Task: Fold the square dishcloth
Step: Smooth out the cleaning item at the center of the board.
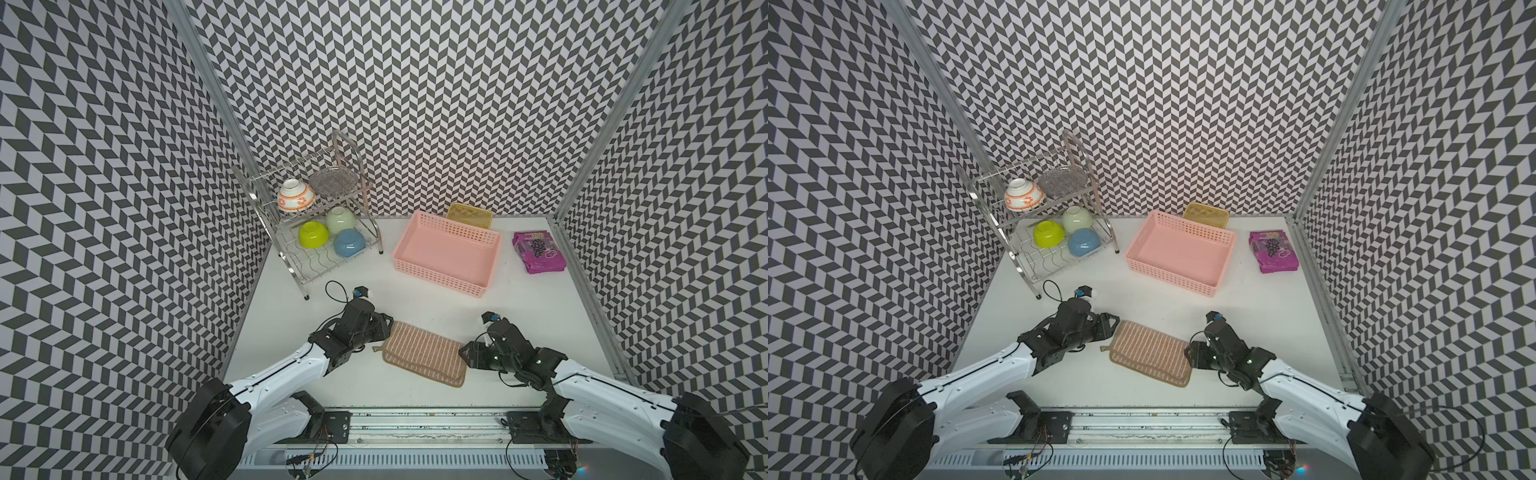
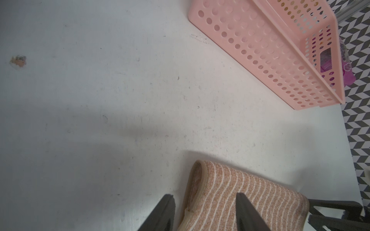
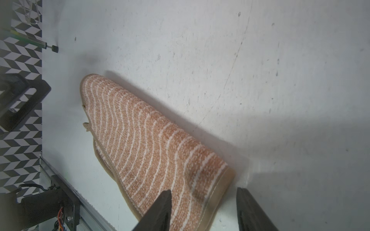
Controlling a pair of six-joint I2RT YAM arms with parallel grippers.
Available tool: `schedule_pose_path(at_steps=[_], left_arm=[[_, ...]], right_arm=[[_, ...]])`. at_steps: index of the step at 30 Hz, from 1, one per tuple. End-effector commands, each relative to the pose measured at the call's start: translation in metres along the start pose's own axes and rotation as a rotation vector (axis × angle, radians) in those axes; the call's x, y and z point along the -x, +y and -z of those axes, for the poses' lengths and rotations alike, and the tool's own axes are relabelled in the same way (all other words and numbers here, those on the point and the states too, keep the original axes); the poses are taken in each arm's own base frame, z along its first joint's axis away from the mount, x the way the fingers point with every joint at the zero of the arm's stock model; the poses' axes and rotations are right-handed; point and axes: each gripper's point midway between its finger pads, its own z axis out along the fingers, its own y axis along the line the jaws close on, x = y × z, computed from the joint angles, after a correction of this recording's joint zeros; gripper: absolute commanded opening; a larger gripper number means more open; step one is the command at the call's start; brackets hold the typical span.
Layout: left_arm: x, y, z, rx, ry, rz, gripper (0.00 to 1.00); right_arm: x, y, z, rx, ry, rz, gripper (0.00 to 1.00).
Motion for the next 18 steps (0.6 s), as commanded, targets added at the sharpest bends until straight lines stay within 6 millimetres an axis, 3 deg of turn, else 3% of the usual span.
schedule_pose_path(at_steps=[1,9,18], left_arm=[[0.007,-0.01,-0.005,-0.038,-0.027,-0.017,0.51],[-0.006,-0.001,-0.023,-0.033,-0.001,0.018,0.44],[0.008,0.021,-0.033,0.014,-0.052,0.076,0.21]], right_arm=[[0.01,0.017,-0.003,0.07,-0.03,0.036,0.5],[0.032,0.026,-0.018,0.048,-0.069,0.101,0.26],[0.079,0.028,-0.032,-0.033,-0.189,0.155,0.17]])
